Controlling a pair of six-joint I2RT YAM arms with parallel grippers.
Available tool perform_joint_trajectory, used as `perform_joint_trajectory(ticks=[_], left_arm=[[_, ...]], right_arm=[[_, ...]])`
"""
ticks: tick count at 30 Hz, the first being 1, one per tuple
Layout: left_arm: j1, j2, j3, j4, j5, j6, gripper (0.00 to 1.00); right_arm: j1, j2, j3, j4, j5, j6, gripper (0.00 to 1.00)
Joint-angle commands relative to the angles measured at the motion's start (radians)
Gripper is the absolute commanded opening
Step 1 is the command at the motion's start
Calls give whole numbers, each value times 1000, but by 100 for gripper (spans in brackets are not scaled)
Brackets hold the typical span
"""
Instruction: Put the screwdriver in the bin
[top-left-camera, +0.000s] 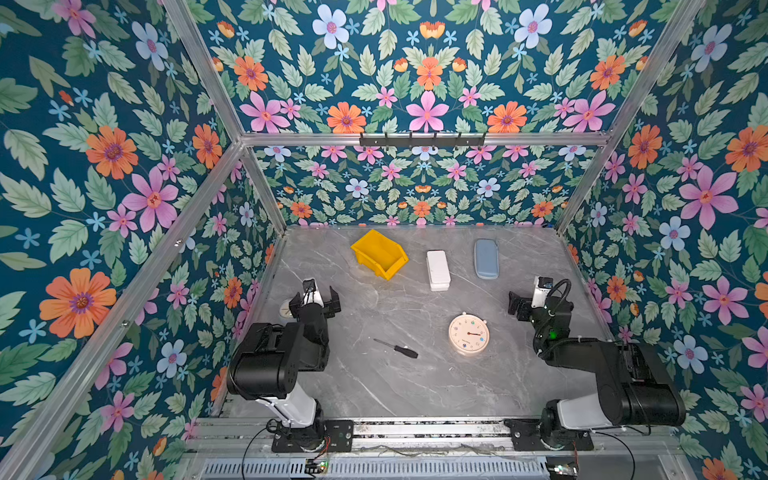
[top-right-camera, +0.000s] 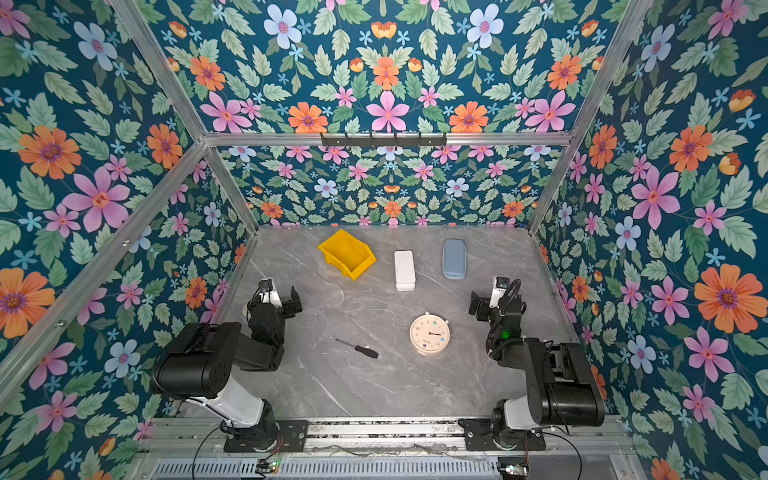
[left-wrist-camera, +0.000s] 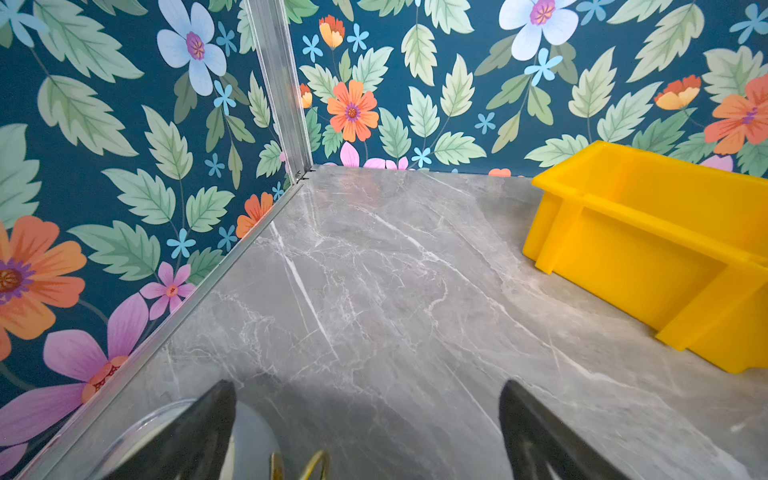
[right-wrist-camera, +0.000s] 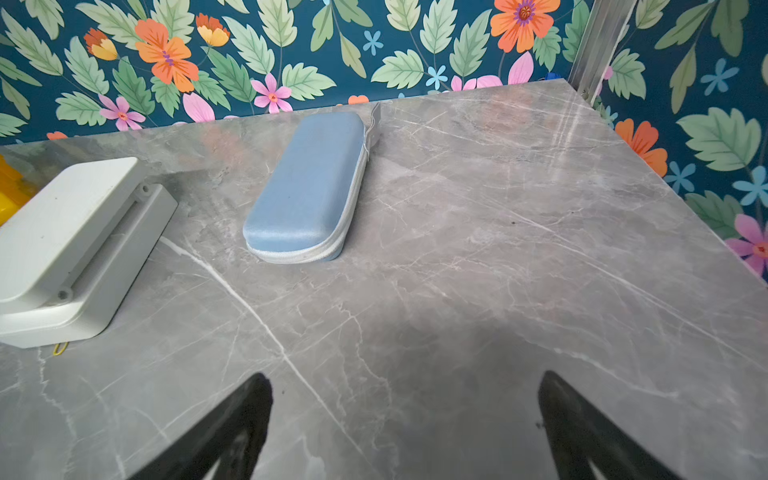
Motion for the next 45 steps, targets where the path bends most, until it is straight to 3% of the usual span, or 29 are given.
perform_joint_trajectory(ticks=[1, 23, 29, 37, 40, 43, 45], left_arm=[[1, -2, 2, 29, 4, -7, 100], [1, -2, 3, 27, 10, -11, 100], [-11, -43, -9, 16, -33, -2, 100], [-100, -363, 64, -375, -192, -46, 100], [-196, -470, 119, -546, -291, -92, 100], [-292, -541, 184, -724, -372, -216, 100], [-331, -575, 239, -896, -370, -390, 100]], right_arm=[[1, -1, 4, 13, 8, 8, 99], [1, 0, 3, 13, 7, 8, 99], [1, -18, 7, -7, -16, 1, 99], [18, -251, 44, -250, -78, -42, 99], [58, -359, 75, -379, -79, -75, 99], [99, -459, 106, -495, -96, -109, 99], [123, -524, 126, -568, -121, -129, 99]])
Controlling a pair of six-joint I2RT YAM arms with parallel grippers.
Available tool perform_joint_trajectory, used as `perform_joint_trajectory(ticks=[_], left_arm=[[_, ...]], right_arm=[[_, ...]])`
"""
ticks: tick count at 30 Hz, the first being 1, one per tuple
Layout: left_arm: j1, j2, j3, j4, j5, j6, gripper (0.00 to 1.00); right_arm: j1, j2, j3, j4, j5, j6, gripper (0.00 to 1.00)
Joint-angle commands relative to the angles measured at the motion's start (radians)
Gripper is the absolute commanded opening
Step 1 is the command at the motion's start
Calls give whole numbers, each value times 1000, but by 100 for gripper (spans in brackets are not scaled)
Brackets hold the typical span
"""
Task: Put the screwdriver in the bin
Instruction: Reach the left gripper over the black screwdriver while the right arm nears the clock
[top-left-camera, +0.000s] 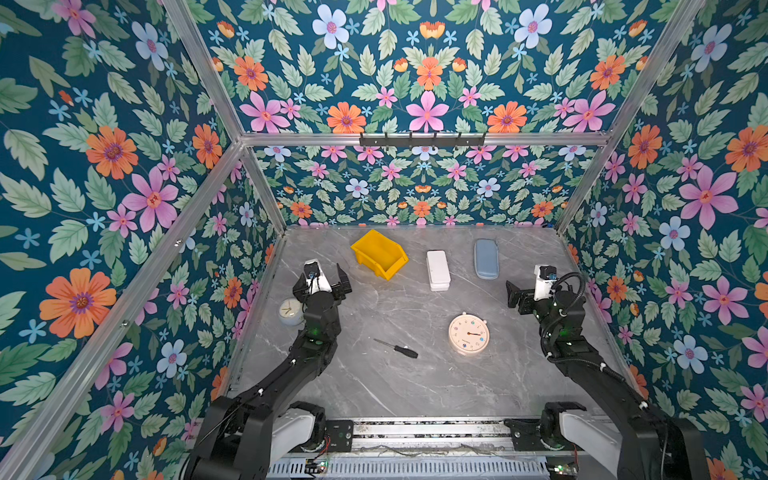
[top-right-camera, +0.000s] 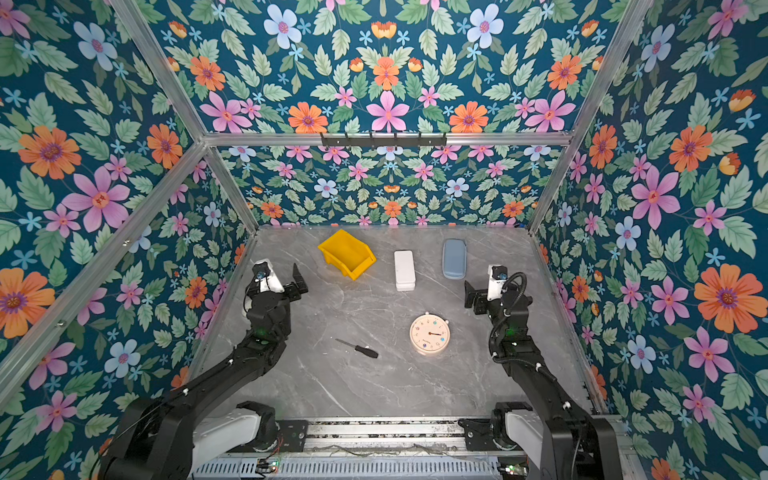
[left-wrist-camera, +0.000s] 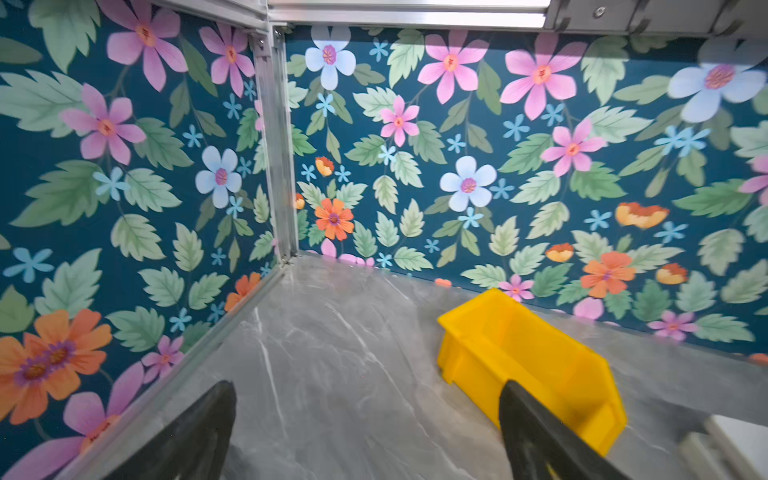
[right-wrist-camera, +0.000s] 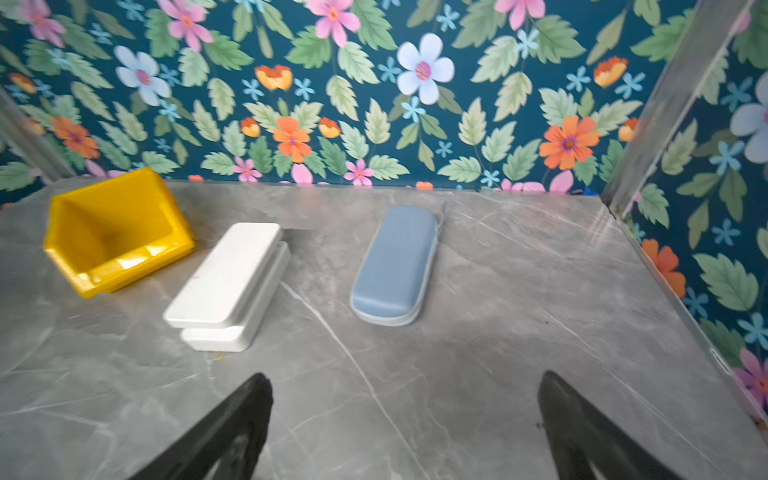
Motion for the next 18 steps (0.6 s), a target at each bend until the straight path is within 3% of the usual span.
perform_joint_trajectory(ticks=[1, 4, 13, 15, 18], left_arm=[[-46, -39, 70, -359, -73, -306, 100], [-102, -49, 137, -592, -84, -592, 100], [-383, -7, 250, -881, -153, -1172, 100], [-413, 46, 314, -1027, -119, -1343, 100], [-435, 138, 395, -1161, 3, -1493, 100]], right_arm=[[29, -79, 29, -184, -53, -57, 99], [51, -157, 58, -314, -122, -69, 99], [159, -301, 146, -661, -276, -154, 99], [209, -306, 175, -727, -286, -175, 99], [309, -303, 213, -785, -273, -180, 99]])
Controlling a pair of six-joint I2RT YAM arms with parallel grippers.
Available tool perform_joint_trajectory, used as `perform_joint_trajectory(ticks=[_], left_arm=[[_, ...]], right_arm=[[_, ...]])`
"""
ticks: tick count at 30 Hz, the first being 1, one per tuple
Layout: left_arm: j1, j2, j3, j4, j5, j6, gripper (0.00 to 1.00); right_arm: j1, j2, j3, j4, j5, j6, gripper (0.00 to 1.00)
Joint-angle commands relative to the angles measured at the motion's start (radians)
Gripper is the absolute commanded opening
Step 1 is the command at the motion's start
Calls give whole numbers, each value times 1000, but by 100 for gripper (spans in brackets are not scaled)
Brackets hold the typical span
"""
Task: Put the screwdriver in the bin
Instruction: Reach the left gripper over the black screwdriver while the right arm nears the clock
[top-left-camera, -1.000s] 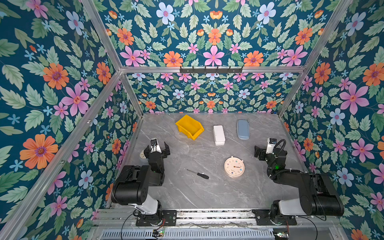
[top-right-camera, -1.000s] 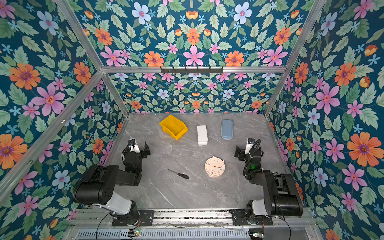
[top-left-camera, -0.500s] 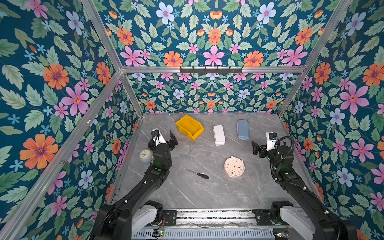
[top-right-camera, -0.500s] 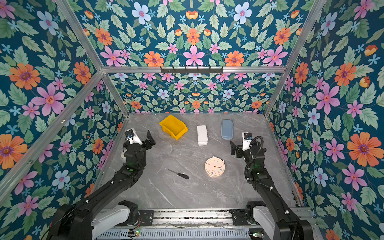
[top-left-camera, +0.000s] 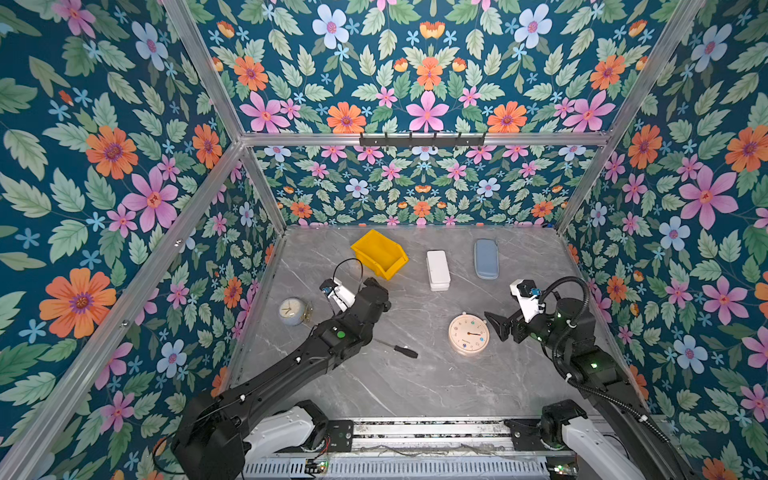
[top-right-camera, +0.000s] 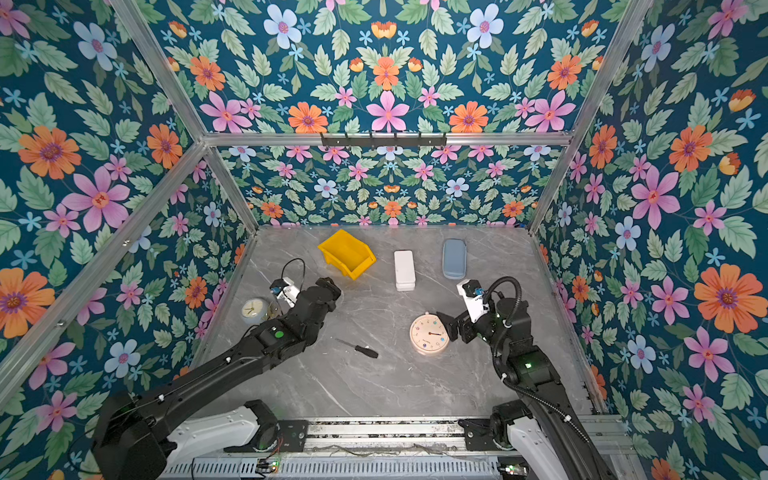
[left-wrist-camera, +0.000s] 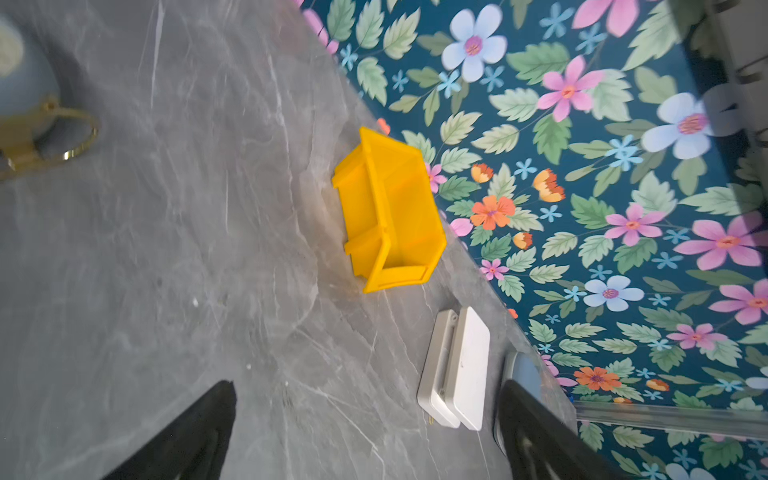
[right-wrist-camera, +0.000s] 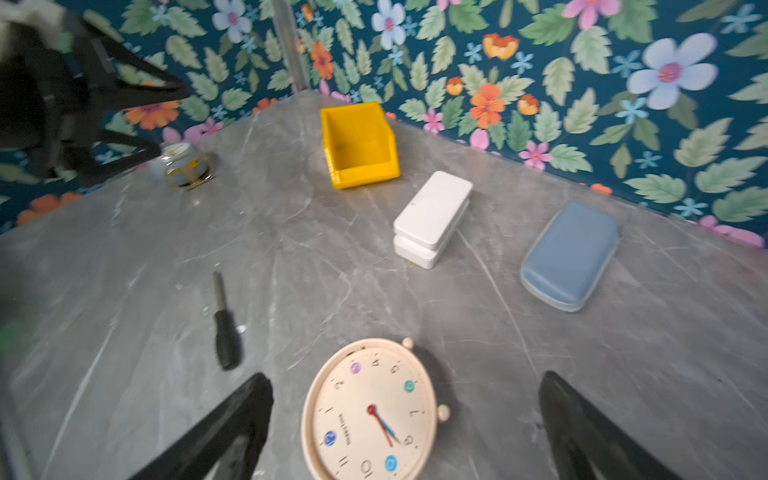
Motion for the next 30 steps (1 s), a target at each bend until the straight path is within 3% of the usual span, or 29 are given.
perform_joint_trajectory(ticks=[1, 6, 13, 25, 30], left_arm=[[-26, 76, 65, -259, 117, -316, 99], [-67, 188, 132, -354, 224, -494, 92], [-76, 307, 156, -370, 374, -527, 90], [-100, 434, 192, -386, 526, -536, 88], [-101, 434, 183, -412, 538, -550, 87]], right_arm=[[95, 5, 35, -126, -6, -47, 99], [273, 61, 63, -111, 55, -80, 99], [380, 117, 110, -130, 29, -103, 99], [399, 94, 130, -180, 42, -118, 99], [398, 107, 124, -158, 30, -108, 99]])
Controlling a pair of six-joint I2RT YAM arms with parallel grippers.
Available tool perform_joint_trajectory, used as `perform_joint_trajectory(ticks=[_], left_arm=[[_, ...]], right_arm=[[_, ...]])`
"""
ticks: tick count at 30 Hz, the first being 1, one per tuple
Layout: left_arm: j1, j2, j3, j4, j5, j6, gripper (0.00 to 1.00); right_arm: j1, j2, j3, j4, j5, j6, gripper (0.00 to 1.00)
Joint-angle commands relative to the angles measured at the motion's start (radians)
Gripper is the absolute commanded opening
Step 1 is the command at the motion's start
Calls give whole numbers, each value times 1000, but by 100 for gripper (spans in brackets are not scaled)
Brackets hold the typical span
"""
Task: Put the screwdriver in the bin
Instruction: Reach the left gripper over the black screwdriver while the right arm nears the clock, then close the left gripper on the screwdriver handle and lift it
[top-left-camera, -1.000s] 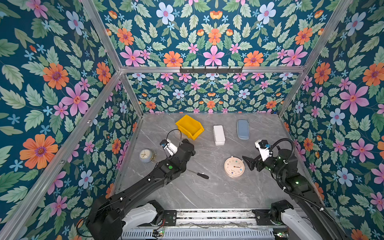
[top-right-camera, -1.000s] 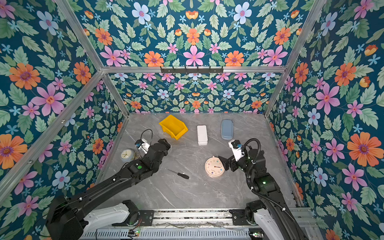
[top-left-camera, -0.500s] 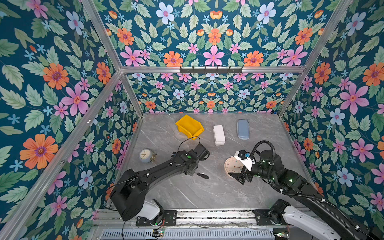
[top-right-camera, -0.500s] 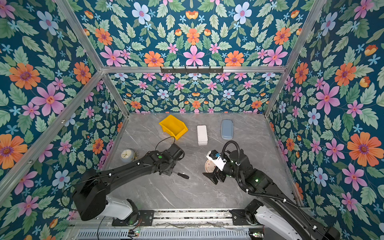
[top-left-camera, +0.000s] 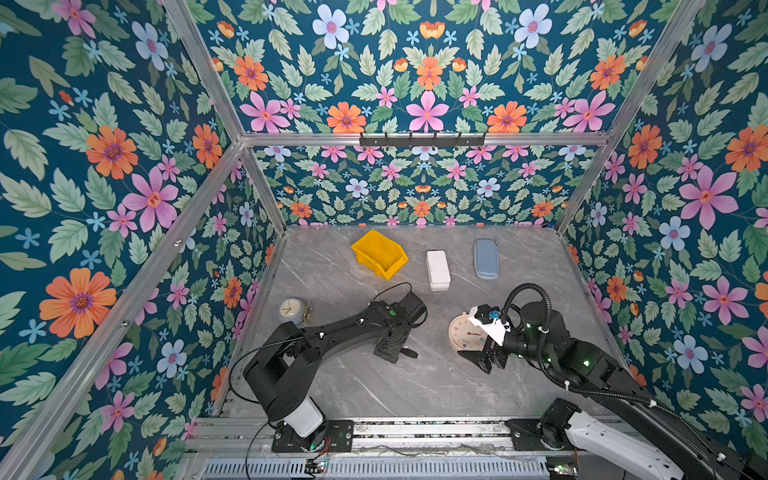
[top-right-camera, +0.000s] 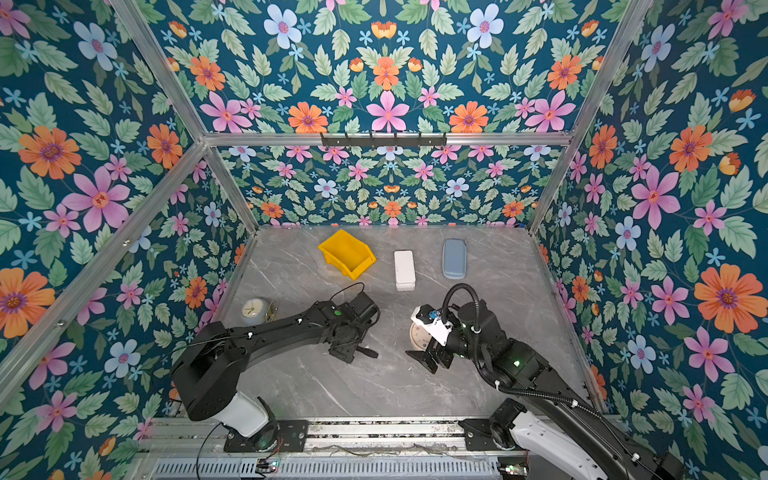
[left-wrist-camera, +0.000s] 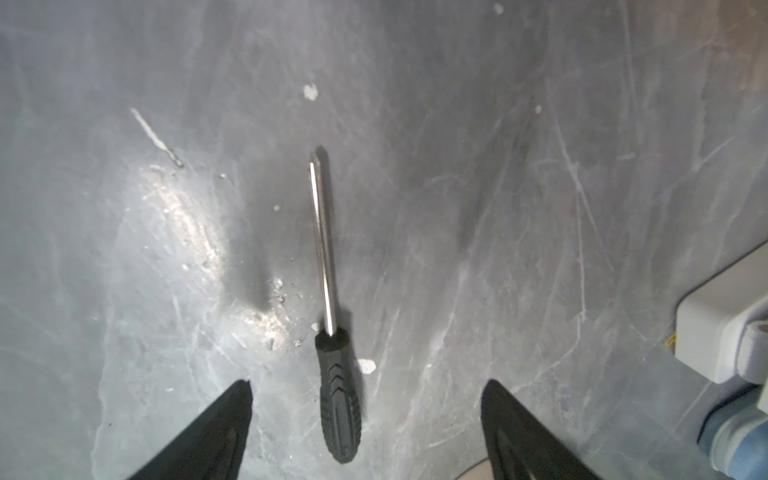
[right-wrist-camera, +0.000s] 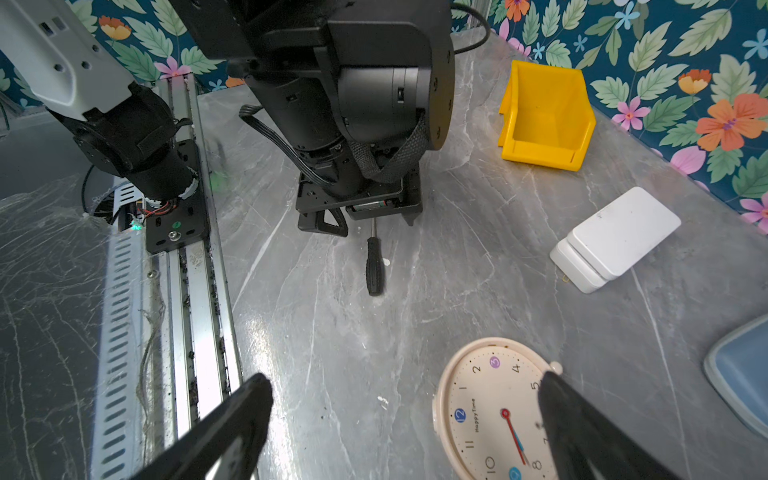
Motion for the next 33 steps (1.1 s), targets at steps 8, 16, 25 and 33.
perform_joint_trajectory(ticks=[8, 16, 25, 33], left_arm=[[6, 29, -10, -28, 19, -23, 58], [15, 76, -1, -3, 57, 12, 54], [28, 119, 5, 15, 84, 33, 38], [36, 132, -10, 18, 92, 25, 34]], right_arm=[[3, 18, -11, 55, -12, -3, 99], [2, 16, -25, 83, -35, 9, 99], [3, 2, -36, 86, -32, 25, 99], [3, -8, -43, 84, -29, 36, 99]])
